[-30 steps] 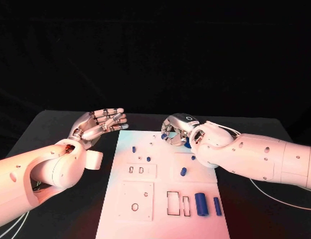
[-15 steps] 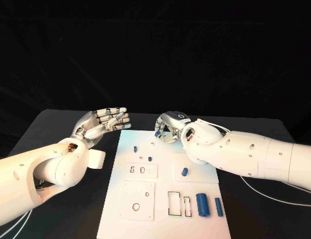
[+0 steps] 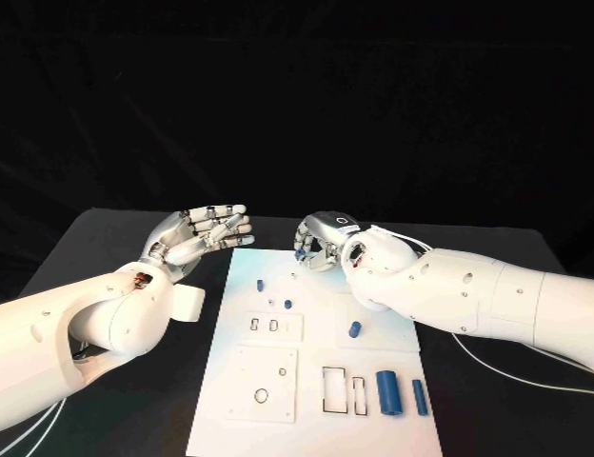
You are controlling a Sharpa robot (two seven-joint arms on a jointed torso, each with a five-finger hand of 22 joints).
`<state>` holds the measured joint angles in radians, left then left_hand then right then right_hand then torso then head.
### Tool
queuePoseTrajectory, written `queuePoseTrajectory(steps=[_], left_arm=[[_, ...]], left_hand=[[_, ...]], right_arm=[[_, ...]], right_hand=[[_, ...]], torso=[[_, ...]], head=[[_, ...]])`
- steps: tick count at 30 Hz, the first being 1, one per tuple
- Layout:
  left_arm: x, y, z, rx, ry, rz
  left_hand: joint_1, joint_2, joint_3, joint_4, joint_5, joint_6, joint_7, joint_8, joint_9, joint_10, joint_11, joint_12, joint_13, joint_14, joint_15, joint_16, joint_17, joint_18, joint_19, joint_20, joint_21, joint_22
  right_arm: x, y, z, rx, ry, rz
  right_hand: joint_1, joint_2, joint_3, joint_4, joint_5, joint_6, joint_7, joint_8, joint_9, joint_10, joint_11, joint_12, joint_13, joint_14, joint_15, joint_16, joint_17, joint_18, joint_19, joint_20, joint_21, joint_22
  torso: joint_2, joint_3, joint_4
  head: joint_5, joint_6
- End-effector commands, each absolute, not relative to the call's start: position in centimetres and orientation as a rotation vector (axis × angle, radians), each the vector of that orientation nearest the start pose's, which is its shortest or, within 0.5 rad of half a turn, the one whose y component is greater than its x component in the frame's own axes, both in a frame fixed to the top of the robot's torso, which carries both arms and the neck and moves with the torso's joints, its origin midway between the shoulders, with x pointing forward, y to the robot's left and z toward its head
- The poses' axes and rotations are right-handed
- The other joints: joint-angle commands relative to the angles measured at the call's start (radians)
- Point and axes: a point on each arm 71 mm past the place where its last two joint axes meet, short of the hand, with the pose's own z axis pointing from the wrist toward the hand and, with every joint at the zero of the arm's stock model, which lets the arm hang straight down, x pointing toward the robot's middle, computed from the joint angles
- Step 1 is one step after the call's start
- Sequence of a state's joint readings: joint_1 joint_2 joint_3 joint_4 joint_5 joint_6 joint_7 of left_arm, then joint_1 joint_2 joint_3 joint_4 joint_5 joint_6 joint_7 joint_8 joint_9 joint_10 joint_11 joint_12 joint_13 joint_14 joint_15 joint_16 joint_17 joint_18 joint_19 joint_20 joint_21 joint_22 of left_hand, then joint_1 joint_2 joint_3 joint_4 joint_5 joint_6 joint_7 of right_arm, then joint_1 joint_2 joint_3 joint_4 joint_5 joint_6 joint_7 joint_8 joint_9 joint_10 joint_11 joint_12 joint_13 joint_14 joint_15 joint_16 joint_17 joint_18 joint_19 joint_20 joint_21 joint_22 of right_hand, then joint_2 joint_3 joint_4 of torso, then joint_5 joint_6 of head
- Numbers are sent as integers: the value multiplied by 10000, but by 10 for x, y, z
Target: Assemble the parts on the task board
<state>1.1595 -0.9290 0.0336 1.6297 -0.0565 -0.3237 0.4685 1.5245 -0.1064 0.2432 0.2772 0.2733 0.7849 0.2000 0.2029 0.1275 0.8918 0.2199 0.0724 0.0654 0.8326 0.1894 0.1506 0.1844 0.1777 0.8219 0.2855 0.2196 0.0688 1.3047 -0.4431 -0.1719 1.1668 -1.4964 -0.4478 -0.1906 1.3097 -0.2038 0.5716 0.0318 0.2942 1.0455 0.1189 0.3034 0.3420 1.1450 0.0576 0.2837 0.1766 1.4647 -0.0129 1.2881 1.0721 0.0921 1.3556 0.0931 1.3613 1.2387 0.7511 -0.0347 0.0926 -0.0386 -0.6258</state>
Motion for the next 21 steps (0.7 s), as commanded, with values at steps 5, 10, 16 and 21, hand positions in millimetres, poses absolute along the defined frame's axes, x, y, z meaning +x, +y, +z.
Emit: queuePoseTrajectory(steps=[5, 10, 16, 21], left_arm=[[472, 218, -153, -10189, 13145, -16456], [472, 219, -153, -10190, 13140, -16443], [472, 219, -153, -10192, 13133, -16425], [473, 219, -153, -10192, 13134, -16421]], left_hand=[[1, -121, 71, -5, -46, -43, 609, 9, -3, -43, 6, -45, 0, -46, -3, -34, 3, 11, -53, 4, -47, -13], [1, -124, 74, -6, -48, -43, 609, 10, -3, -42, 6, -45, 0, -47, -3, -35, 4, 11, -55, 5, -49, -12], [0, -127, 78, -7, -49, -42, 608, 11, -3, -40, 5, -45, 0, -48, -3, -37, 4, 10, -58, 6, -52, -12], [0, -127, 78, -7, -49, -42, 608, 11, -3, -40, 5, -45, 0, -48, -3, -37, 4, 10, -58, 6, -52, -12]], right_arm=[[544, -94, -187, -2615, 15742, 5478], [543, -94, -191, -2707, 15975, 5461], [542, -92, -193, -2760, 16100, 5479], [542, -92, -194, -2757, 16154, 5450]], right_hand=[[31, 72, 59, -4, 26, -33, 51, 41, 22, -51, 35, 30, 9, 214, -35, 46, -9, -170, 49, -15, 34, -31], [19, 53, 58, -4, 22, -56, 58, 37, 33, -66, 42, 33, 11, 210, -29, 44, -22, -172, 49, -12, 35, -26], [4, 40, 57, 0, 20, -79, 64, 32, 40, -74, 47, 39, 13, 206, -24, 43, -33, -166, 31, -10, 19, -49], [4, 40, 57, 0, 20, -79, 64, 32, 40, -74, 47, 39, 13, 206, -24, 43, -33, -166, 31, -10, 19, -49]], torso=[[6, 2, 14], [1, 0, 15], [4, -6, 10], [8, -12, 26]], head=[[-3, -46], [18, -56], [23, -74], [13, -73]])
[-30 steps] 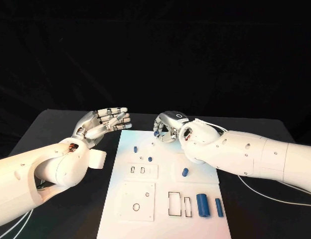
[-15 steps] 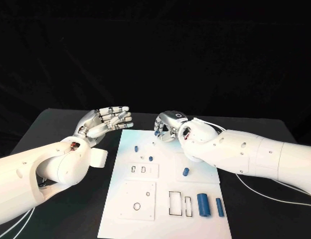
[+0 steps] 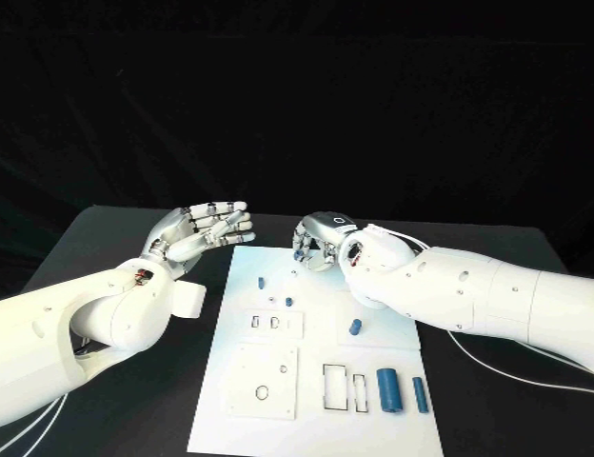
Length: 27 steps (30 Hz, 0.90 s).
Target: Assemble the parts on the task board
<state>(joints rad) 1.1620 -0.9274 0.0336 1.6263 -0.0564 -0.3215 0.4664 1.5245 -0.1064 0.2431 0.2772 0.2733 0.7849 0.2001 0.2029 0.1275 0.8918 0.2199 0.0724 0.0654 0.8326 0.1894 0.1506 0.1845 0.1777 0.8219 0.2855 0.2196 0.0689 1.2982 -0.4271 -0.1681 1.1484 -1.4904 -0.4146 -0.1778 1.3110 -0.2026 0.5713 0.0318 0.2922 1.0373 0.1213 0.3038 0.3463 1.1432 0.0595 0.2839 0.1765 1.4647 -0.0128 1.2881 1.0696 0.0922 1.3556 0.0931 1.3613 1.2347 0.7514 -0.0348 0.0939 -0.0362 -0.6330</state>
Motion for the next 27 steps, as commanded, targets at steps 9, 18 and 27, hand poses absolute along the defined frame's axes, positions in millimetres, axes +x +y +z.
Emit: queuePoseTrajectory(steps=[9, 18, 27], left_arm=[[473, 220, -153, -10197, 13129, -16402], [473, 221, -153, -10203, 13124, -16381], [475, 224, -154, -10235, 13100, -16276]], left_hand=[[-1, -127, 78, -7, -49, -42, 608, 11, -3, -41, 6, -45, 0, -49, -2, -37, 4, 10, -58, 6, -52, -13], [-2, -132, 89, -9, -50, -42, 608, 14, -2, -38, 5, -44, 0, -50, -2, -40, 5, 11, -62, 7, -58, -12], [-3, -133, 94, -10, -51, -42, 607, 15, -2, -38, 5, -44, 0, -51, -2, -41, 6, 11, -63, 7, -60, -11]], right_arm=[[543, -95, -195, -2697, 16224, 5327], [544, -97, -195, -2589, 16123, 5229], [542, -100, -193, -2412, 15871, 5207]], right_hand=[[-24, 23, 62, 7, 39, -17, 45, 24, 6, -61, 32, 45, 18, 202, -20, 45, -14, -166, 23, -6, 14, -14], [-37, 15, 61, 12, 38, -31, 49, 21, 12, -69, 36, 49, 19, 195, -17, 31, -45, -159, 1, -4, -7, -45], [-66, 1, 58, 28, 36, -46, 55, 22, 27, -65, 39, 66, 26, 187, -12, 25, -66, -155, -13, 0, -19, -59]], torso=[[7, -13, 10], [6, -16, 25], [10, -12, 21]], head=[[0, -10], [-10, -16], [-3, -39]])
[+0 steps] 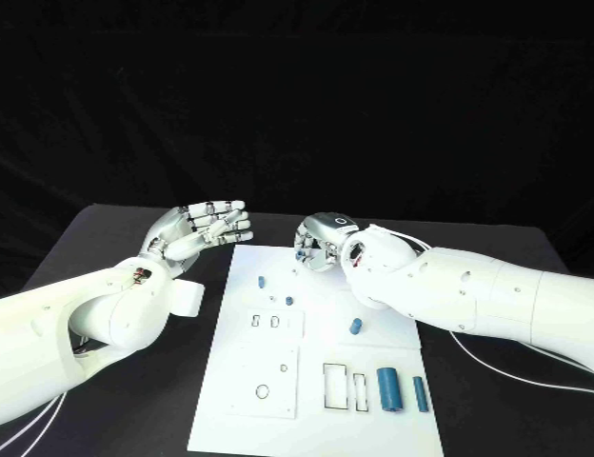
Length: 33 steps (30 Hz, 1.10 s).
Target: Assemble the parts on the task board
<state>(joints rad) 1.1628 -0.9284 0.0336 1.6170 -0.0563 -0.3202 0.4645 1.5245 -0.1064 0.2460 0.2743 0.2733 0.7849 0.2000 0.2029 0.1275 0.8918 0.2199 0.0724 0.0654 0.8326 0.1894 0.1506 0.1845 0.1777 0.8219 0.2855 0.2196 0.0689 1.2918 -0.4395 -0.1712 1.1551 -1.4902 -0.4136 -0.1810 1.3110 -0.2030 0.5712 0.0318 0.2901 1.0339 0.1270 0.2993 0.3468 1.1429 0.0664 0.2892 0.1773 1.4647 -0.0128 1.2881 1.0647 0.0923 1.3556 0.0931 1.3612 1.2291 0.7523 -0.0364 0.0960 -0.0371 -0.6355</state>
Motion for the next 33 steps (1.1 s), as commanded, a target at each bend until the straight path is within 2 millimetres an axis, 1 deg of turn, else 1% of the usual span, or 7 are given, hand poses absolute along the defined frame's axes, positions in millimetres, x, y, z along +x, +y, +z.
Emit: queuePoseTrajectory(steps=[1, 7, 17, 21, 22, 26, 33], left_arm=[[475, 224, -154, -10238, 13096, -16265], [476, 225, -154, -10251, 13092, -16229], [476, 226, -154, -10264, 13097, -16202], [476, 226, -154, -10270, 13114, -16204], [476, 226, -154, -10274, 13118, -16201], [476, 226, -154, -10283, 13124, -16184], [476, 227, -154, -10291, 13125, -16162]], left_hand=[[-3, -133, 65, 19, -51, -42, 607, 15, -2, -38, 5, -44, 0, -51, -2, -41, 6, 11, -63, 7, -60, -12], [-3, -133, 65, 19, -51, -42, 607, 15, -2, -38, 5, -44, 0, -51, -2, -41, 6, 11, -63, 7, -60, -12], [-5, -138, 68, 19, -52, -45, 608, 15, -3, -41, 6, -46, -1, -53, -1, -43, 6, 11, -64, 8, -62, -11], [-6, -143, 74, 16, -53, -50, 610, 13, -4, -45, 7, -49, -2, -56, 0, -46, 7, 12, -66, 8, -65, -11], [-6, -143, 74, 16, -53, -50, 610, 13, -4, -45, 7, -49, -2, -56, 0, -46, 7, 12, -66, 8, -65, -11], [-6, -143, 74, 16, -53, -50, 610, 13, -4, -45, 7, -49, -2, -56, 0, -46, 7, 12, -66, 8, -65, -11], [-9, -148, 78, 16, -54, -57, 612, 11, -5, -52, 10, -52, -4, -62, 2, -50, 7, 11, -68, 9, -68, -10]], right_arm=[[542, -100, -193, -2402, 15857, 5206], [541, -101, -193, -2325, 15790, 5184], [541, -101, -193, -2271, 15795, 5191], [542, -101, -193, -2275, 15899, 5193], [542, -101, -194, -2278, 15935, 5186], [543, -102, -194, -2274, 16015, 5147], [539, -114, -193, -2121, 16002, 5117]], right_hand=[[-78, -2, 56, 34, 55, -15, -1, 68, 26, -63, -28, 18, 20, 184, -11, 21, -27, -158, -8, 1, -14, 6], [-91, -7, 54, 42, 55, -18, 0, 69, 31, -63, -27, 24, 22, 183, -10, 24, -25, -157, -12, 3, -17, 3], [-177, -86, 68, 90, 63, -145, 29, 18, 55, -165, 1, 19, 19, 152, 10, -6, -111, -136, -80, 19, -83, -80], [-332, -316, 161, 191, 69, -667, 216, -295, 17, -729, 192, -201, -114, 4, 168, -241, -551, -47, -389, 131, -399, -495], [-453, -516, 79, 260, 52, -1084, 305, -564, -52, -997, 289, -297, -192, -90, 249, -406, -833, 16, -591, 211, -622, -777], [-459, -696, -289, 336, 41, -1800, 336, -1049, -171, -1468, 317, -361, -325, -202, 278, -635, -1231, 141, -938, 280, -1071, -1297], [-357, -677, -685, 380, 51, -1896, 328, -1143, -163, -1614, 316, -255, -366, -214, 276, -684, -1354, 169, -999, 280, -1228, -1435]], torso=[[3, 3, 2], [4, 1, 25], [2, 3, -5], [5, -10, 18], [3, -13, 23], [5, -17, 22], [-8, -10, -3]], head=[[1, -15], [6, -34], [11, -10], [-3, -5], [-6, -5], [-7, -8], [-3, -17]])
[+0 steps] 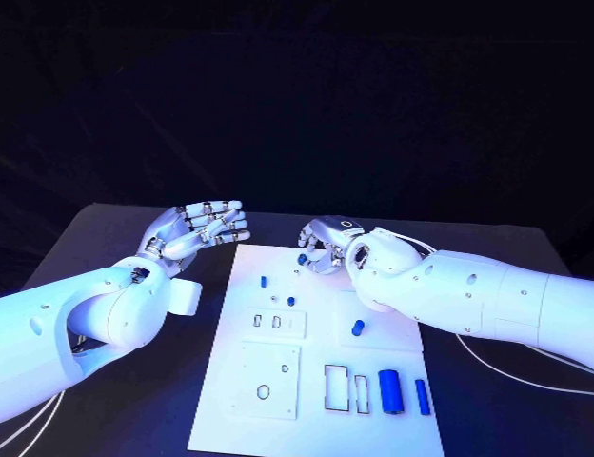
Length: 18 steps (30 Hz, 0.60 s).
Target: Assemble the parts on the task board
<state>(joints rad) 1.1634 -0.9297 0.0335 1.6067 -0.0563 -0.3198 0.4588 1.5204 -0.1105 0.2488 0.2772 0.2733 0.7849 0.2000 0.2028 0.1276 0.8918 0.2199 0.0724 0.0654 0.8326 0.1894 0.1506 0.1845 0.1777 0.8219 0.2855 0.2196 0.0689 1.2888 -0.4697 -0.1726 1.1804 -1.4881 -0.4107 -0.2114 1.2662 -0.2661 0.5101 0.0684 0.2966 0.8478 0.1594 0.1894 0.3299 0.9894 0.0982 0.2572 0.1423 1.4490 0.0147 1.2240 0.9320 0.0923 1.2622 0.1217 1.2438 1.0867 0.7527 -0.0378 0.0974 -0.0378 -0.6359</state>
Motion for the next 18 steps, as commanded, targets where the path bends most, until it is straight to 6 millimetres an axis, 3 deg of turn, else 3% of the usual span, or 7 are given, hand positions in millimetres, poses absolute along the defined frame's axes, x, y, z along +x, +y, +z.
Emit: queuePoseTrajectory(steps=[1, 7, 12, 14, 16, 18], left_arm=[[476, 227, -154, -10294, 13123, -16155], [477, 230, -155, -10321, 13096, -16113], [477, 231, -155, -10334, 13077, -16092], [477, 232, -155, -10337, 13068, -16081], [477, 233, -155, -10340, 13061, -16071], [477, 233, -155, -10340, 13056, -16066]], left_hand=[[32, -107, 50, -12, -54, -57, 612, 11, -5, -52, 10, -52, -4, -62, 2, -50, 7, 11, -68, 9, -68, -10], [32, -107, 50, -12, -54, -57, 612, 11, -5, -52, 10, -52, -4, -62, 2, -50, 7, 11, -68, 9, -68, -10], [27, -115, 54, -13, -59, -63, 611, 9, -6, -57, 12, -54, -5, -67, 4, -54, 7, 11, -71, 10, -72, -10], [27, -115, 54, -13, -59, -63, 611, 9, -6, -57, 12, -54, -5, -67, 4, -54, 7, 11, -71, 10, -72, -10], [27, -115, 54, -13, -59, -63, 611, 9, -6, -57, 12, -54, -5, -67, 4, -54, 7, 11, -71, 10, -72, -10], [21, -123, 53, -11, -61, -64, 610, 10, -6, -58, 12, -54, -4, -69, 5, -56, 7, 10, -72, 11, -73, -10]], right_arm=[[537, -118, -192, -2066, 15963, 5137], [523, -149, -180, -1312, 15532, 5482], [508, -185, -169, -109, 15639, 5698], [503, -198, -168, 326, 15907, 5683], [501, -209, -169, 763, 16232, 5669], [499, -219, -170, 1184, 16546, 5657]], right_hand=[[118, -28, -119, 21, -9, 5, 9, -30, 18, -70, -5, 99, -16, -55, -1, -40, -31, 167, -55, -8, -58, -6], [252, 80, -209, 143, 15, 456, 39, 118, 114, 514, -26, 561, 38, 45, -18, 159, 211, 66, 312, -25, 228, 466], [287, -91, -290, 261, -7, 801, -51, 197, 162, 2080, -303, 1612, 537, 247, -227, 650, 839, -71, 762, -186, 705, 1160], [327, -133, -676, 384, 21, 768, -155, 293, 222, 2110, -402, 2596, 1347, 261, -381, 776, 940, -102, 842, -320, 795, 1330], [372, -231, -1231, 436, 26, 655, -235, 367, 272, 1911, -448, 3531, 2143, 331, -399, 986, 1220, -142, 960, -351, 923, 1545], [529, -79, -1713, 648, 38, 444, -205, 473, 335, 1645, -458, 4859, 3251, 439, -352, 1354, 1789, -200, 1113, -349, 1094, 1821]], torso=[[-17, 5, -25], [-79, 36, -134], [-136, 78, -228], [-151, 90, -254], [-171, 118, -303], [-173, 144, -334]], head=[[6, -16], [-6, 35], [-120, 28], [-140, 35], [-146, 17], [-174, 2]])
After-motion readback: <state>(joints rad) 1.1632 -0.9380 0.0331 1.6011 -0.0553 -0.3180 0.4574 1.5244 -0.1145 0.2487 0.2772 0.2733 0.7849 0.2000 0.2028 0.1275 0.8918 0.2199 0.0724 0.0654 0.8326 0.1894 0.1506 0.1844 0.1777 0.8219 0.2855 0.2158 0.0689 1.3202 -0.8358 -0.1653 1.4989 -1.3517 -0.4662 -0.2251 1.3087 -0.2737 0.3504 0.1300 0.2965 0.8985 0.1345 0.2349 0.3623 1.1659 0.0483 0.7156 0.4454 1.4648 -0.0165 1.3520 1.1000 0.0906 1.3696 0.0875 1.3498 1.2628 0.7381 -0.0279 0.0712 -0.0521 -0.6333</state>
